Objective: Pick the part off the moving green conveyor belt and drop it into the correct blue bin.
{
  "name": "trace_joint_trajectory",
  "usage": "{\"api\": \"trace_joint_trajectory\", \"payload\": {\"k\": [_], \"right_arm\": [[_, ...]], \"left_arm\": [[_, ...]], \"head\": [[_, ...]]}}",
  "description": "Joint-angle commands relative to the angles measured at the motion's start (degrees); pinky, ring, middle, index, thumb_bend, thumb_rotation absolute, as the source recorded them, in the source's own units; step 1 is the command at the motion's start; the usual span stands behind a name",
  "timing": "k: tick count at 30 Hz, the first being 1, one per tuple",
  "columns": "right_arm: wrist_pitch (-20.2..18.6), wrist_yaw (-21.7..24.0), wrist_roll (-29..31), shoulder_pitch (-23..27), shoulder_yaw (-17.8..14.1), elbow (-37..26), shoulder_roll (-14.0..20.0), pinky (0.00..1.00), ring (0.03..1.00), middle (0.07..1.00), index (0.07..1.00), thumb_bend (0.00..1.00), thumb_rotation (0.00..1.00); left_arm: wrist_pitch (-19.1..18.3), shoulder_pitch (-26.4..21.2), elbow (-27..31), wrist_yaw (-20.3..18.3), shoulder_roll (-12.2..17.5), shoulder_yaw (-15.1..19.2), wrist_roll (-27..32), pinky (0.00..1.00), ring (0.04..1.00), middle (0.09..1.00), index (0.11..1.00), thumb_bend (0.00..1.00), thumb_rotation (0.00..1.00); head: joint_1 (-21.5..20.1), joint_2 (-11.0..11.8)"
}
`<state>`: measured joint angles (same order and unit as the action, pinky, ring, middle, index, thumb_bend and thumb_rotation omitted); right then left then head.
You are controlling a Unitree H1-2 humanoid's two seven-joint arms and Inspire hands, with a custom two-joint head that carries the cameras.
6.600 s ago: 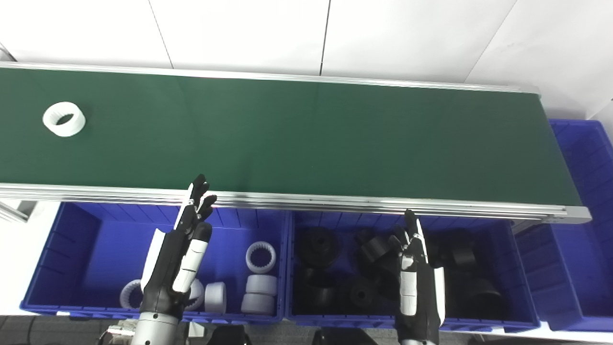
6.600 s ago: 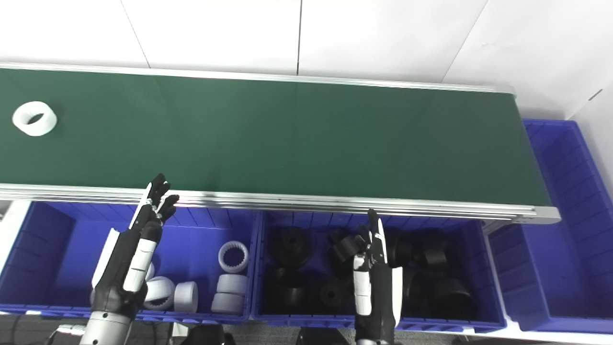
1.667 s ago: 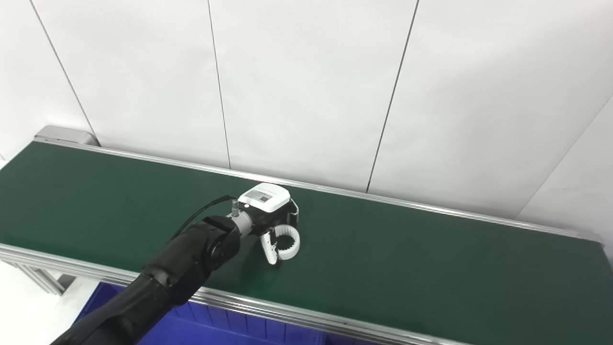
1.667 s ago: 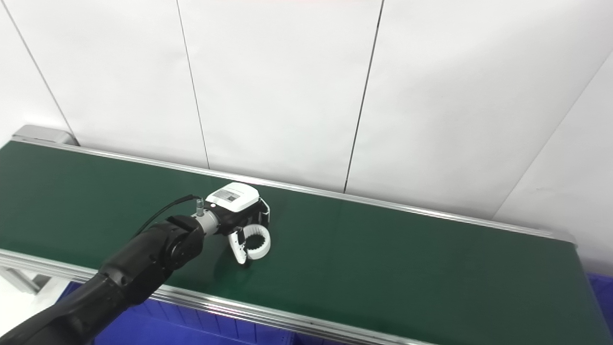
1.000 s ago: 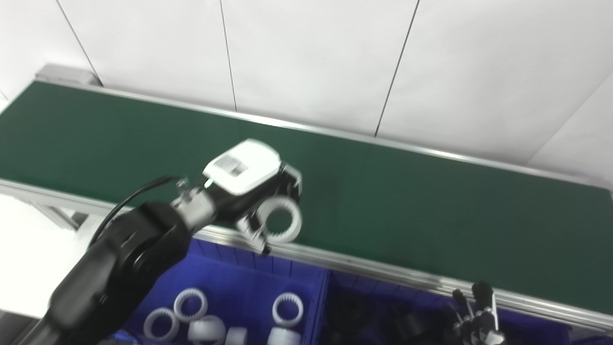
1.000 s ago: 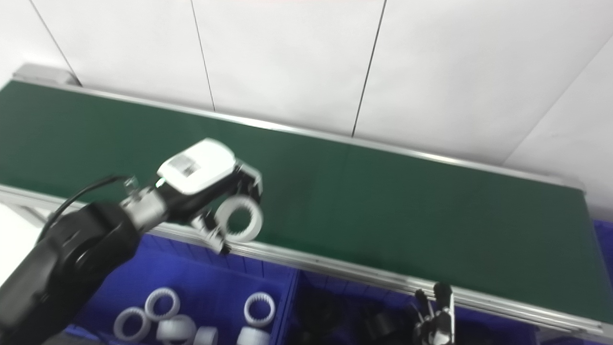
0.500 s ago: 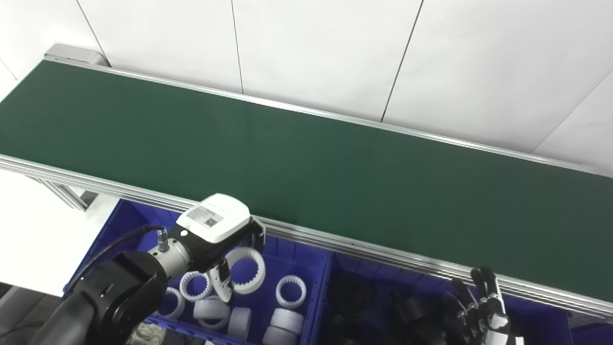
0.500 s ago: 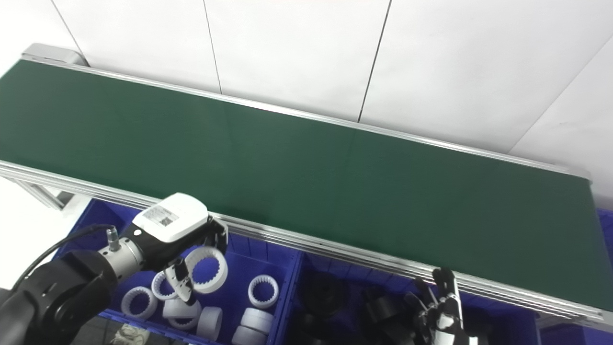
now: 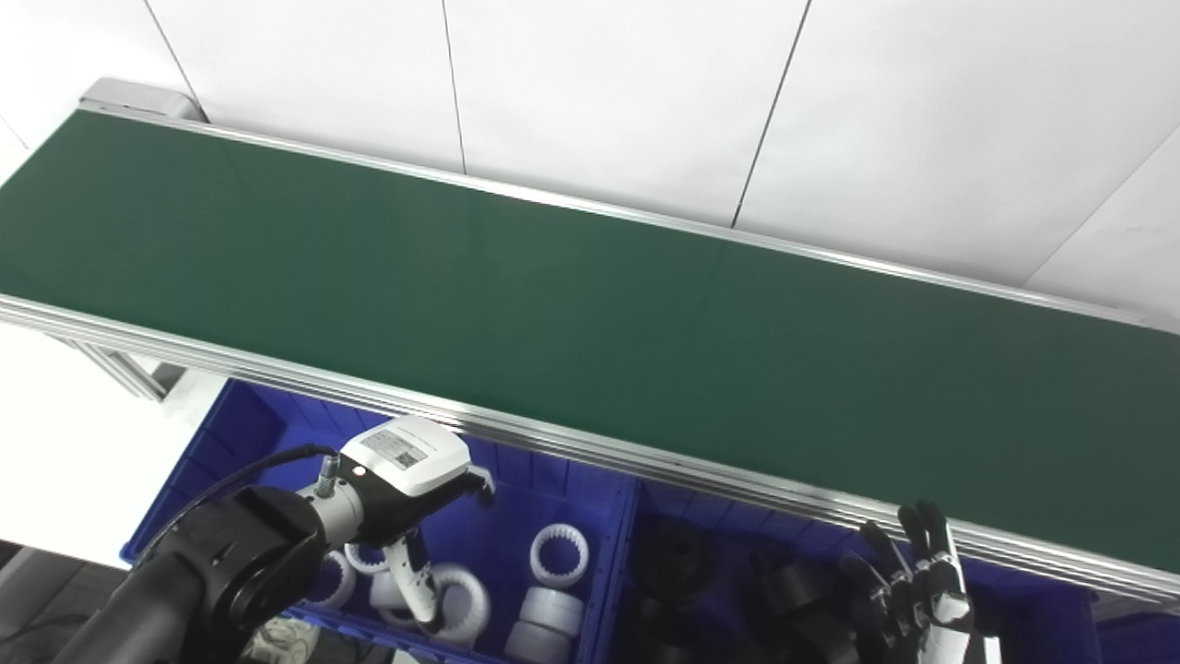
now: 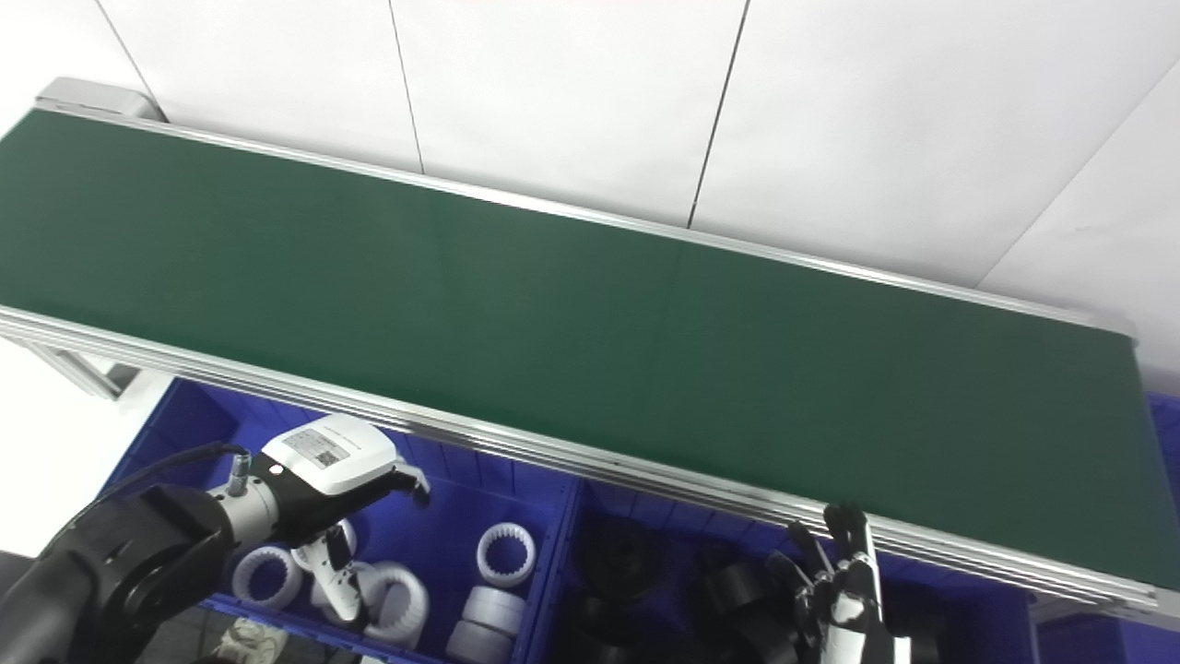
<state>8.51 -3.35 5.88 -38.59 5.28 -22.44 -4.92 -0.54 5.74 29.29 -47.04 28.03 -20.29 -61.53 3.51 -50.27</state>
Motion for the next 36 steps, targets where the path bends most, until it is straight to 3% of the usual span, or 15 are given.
{"api": "trace_joint_trajectory", "payload": {"k": [1,6,10,11,13,14,16,18,20,23,28,36], "right_arm": [[-0.2,0.5,0.3,-0.6,0.2,-2.2,-0.2,0.76,0.885,0.966,0.972,0.79,0.93],[-0.3,0.5,0.6,-0.8,0.2,-2.4,-0.1,0.76,0.875,0.956,0.966,0.78,0.93],[0.3,0.3,-0.5,-0.8,0.1,-1.8,-0.2,0.76,0.865,0.950,0.962,0.78,0.94],[0.5,0.3,-0.9,-0.7,0.2,-1.4,-0.3,0.76,0.862,0.950,0.960,0.78,0.94],[0.3,0.1,-1.6,-0.6,0.4,-1.2,-0.6,0.76,0.861,0.949,0.959,0.79,0.94],[0.0,-0.2,-2.3,-0.6,0.6,-1.1,-0.9,0.75,0.860,0.947,0.956,0.80,0.94],[-0.2,-0.6,-3.6,-0.5,1.1,-0.8,-1.8,0.74,0.851,0.941,0.950,0.81,0.94],[0.3,-0.7,-4.9,-0.4,1.9,-0.3,-2.6,0.73,0.848,0.942,0.951,0.81,0.94],[1.2,-1.0,-6.4,-0.2,3.1,0.5,-3.8,0.73,0.852,0.947,0.958,0.80,0.93],[1.8,-2.0,-9.0,0.1,4.4,1.6,-5.9,0.74,0.852,0.948,0.953,0.80,0.93],[3.0,-4.0,-13.4,1.3,6.9,4.3,-8.3,0.78,0.878,0.971,0.966,0.80,0.96],[1.5,-8.5,-19.2,3.1,9.5,5.9,-10.6,0.80,0.868,0.952,0.951,0.79,1.00]], "left_arm": [[0.4,-0.3,1.8,0.6,0.1,0.8,-0.6,0.94,0.975,1.000,0.931,0.85,0.65],[-0.2,0.4,4.3,-0.1,-0.3,2.0,0.8,0.98,0.977,1.000,0.915,0.82,0.68],[-3.1,2.1,12.1,0.8,-3.6,5.3,9.1,0.95,0.917,0.911,0.859,0.79,0.66],[-4.6,3.2,14.3,3.1,-6.2,6.7,13.9,0.88,0.841,0.832,0.804,0.76,0.56],[-8.1,5.2,17.3,6.3,-11.2,9.1,22.2,0.84,0.802,0.791,0.775,0.75,0.51],[-10.8,6.5,18.3,7.9,-14.3,10.5,27.7,0.72,0.731,0.744,0.739,0.71,0.46],[-14.2,9.1,18.8,11.1,-19.7,12.7,37.0,0.60,0.674,0.709,0.705,0.66,0.43],[-14.7,12.0,17.8,14.5,-24.7,14.2,44.6,0.55,0.655,0.698,0.697,0.62,0.40],[-14.6,14.4,16.5,16.7,-27.4,15.1,48.7,0.58,0.671,0.726,0.727,0.61,0.43],[-12.1,15.9,13.3,19.0,-26.7,15.7,51.2,0.65,0.716,0.777,0.797,0.61,0.54],[-11.0,15.4,6.3,20.6,-22.7,17.2,56.8,0.73,0.809,0.875,0.891,0.62,0.63],[-18.0,13.9,2.6,22.2,-19.5,18.0,65.1,0.82,0.918,0.959,0.988,0.65,0.64]], "head": [[0.1,-0.2],[-0.4,-0.3],[-1.3,-0.2],[-2.7,0.0],[-4.9,0.1],[-6.4,0.2],[-9.5,0.4],[-12.5,0.6],[-17.4,0.7],[-22.4,0.9],[-30.3,1.0],[-36.0,-0.5]]}}
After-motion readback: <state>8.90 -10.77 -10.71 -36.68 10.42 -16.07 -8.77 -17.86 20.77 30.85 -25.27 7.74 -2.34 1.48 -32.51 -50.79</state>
